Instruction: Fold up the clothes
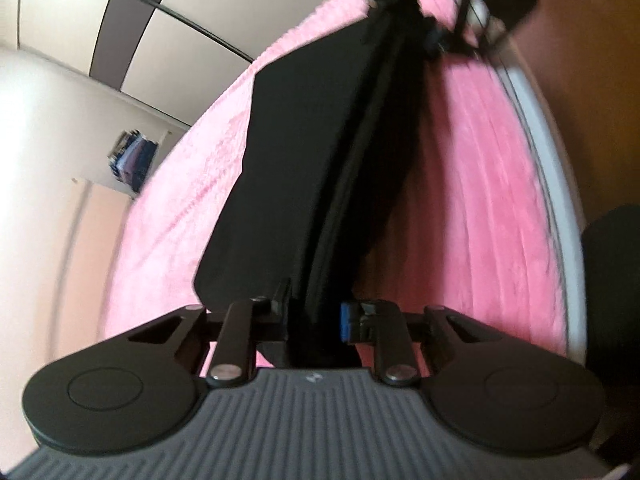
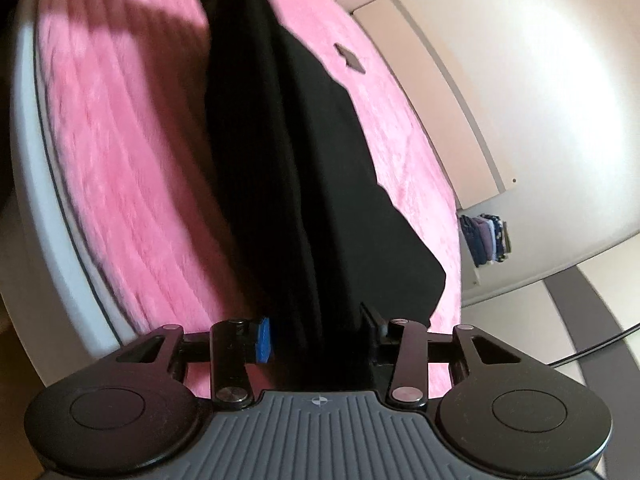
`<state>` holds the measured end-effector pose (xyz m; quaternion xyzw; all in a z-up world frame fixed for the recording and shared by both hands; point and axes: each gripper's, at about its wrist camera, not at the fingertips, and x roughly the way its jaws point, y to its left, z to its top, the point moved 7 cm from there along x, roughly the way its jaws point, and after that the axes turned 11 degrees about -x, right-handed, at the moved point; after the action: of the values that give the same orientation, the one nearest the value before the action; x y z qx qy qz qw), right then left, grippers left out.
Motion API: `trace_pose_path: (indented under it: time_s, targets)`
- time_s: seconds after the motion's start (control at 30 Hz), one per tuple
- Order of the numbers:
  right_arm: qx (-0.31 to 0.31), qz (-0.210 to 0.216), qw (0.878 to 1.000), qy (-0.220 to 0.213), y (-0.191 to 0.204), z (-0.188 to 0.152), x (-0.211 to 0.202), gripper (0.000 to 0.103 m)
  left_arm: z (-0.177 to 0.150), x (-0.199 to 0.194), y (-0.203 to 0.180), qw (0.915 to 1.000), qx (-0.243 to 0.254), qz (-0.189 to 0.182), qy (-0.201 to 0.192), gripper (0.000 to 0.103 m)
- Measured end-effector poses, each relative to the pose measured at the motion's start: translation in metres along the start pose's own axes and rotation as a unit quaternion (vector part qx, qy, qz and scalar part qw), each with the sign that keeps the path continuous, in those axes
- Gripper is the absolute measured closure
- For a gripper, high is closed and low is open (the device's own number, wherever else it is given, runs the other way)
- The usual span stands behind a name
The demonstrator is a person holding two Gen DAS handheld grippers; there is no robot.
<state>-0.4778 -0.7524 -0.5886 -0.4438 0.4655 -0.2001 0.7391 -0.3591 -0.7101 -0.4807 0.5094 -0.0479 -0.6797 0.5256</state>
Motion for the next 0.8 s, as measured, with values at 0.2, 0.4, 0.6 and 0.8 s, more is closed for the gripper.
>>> trace_pose_path:
  time_s: [0.2,0.4,0.6,0.8]
  targets:
    - [-0.032,-0.017,0.999,0.018,0.001,-0.007,0.008,0.062,-0.004,-0.008,0.011,0.9975,0.005,-0.060,-0.038,0.084]
    - [-0.016,0.043,0.997,0.061,-0.030,0.007,0.004,0.084,0.003,-0.021,0.037,0.9947,0.008,-0.097,-0.031,0.084]
    - [-0.011,0.134,0.987,0.092,-0.128,0.044,-0.031,0.086,0.031,-0.051,0.116,0.9925,-0.001,-0.122,-0.001,0.085]
    - [0.007,0.248,0.963,0.107,-0.204,0.080,-0.077,0.087,0.050,-0.101,0.178,0.9854,-0.018,-0.168,0.017,0.085]
